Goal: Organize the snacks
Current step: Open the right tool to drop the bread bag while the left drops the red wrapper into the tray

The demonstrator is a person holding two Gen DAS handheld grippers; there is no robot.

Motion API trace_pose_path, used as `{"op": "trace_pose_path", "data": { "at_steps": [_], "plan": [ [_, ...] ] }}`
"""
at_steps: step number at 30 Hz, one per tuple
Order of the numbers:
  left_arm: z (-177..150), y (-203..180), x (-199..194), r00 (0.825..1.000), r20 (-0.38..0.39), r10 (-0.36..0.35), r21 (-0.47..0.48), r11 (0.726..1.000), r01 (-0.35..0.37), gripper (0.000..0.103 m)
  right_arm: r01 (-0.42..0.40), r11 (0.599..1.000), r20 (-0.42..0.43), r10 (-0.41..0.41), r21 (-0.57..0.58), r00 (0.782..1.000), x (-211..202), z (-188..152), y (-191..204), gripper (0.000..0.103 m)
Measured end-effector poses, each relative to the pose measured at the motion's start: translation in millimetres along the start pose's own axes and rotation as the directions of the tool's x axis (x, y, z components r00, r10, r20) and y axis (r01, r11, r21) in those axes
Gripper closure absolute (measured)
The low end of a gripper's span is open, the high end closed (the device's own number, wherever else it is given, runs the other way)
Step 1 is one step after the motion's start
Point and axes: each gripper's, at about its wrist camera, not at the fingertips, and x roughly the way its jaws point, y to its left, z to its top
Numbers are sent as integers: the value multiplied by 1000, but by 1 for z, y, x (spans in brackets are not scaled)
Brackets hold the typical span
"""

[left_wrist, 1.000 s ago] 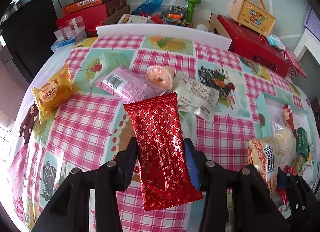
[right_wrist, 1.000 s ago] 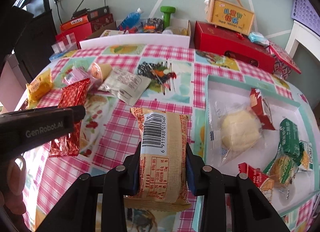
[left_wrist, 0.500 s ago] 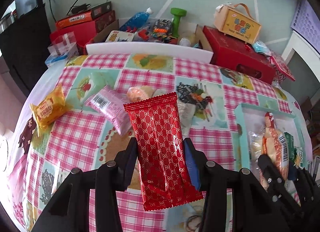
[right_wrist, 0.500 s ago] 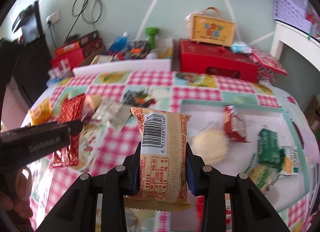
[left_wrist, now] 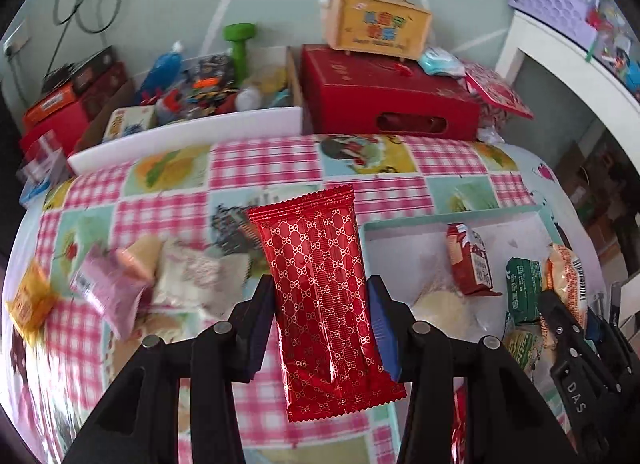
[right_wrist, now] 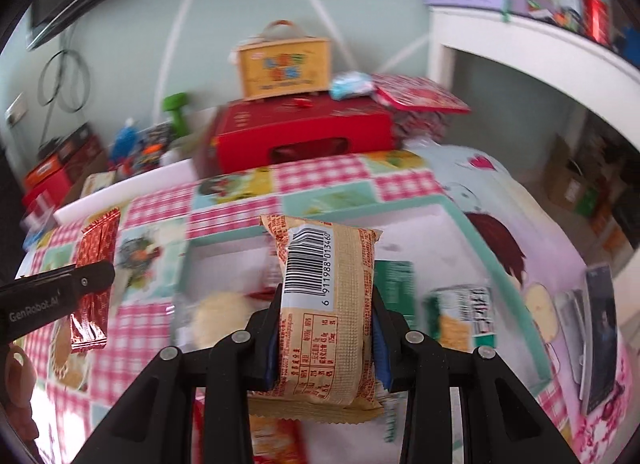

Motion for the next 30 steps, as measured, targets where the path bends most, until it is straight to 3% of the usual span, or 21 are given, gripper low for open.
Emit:
{"op": "trace_pose_path", "data": {
  "at_steps": [4, 10, 22, 30],
  "plan": [
    [15, -23, 21, 1000, -12, -5, 59, 998, 5, 56, 14, 998, -16, -13, 54, 1000, 7, 1, -19, 65],
    [21, -42, 44, 998, -19, 52, 130, 990, -49, 56, 15, 997, -26, -13, 73, 1000, 12, 1, -27, 65],
    [2, -77, 56, 996, -79, -27, 172, 984, 40, 59, 18, 993, -72, -10, 113, 997, 24, -2, -38, 65],
    [-4, -87, 56, 996, -84, -29, 181, 983, 44, 58, 22, 992, -109, -8, 127, 994, 33, -5, -42, 64]
  ]
}}
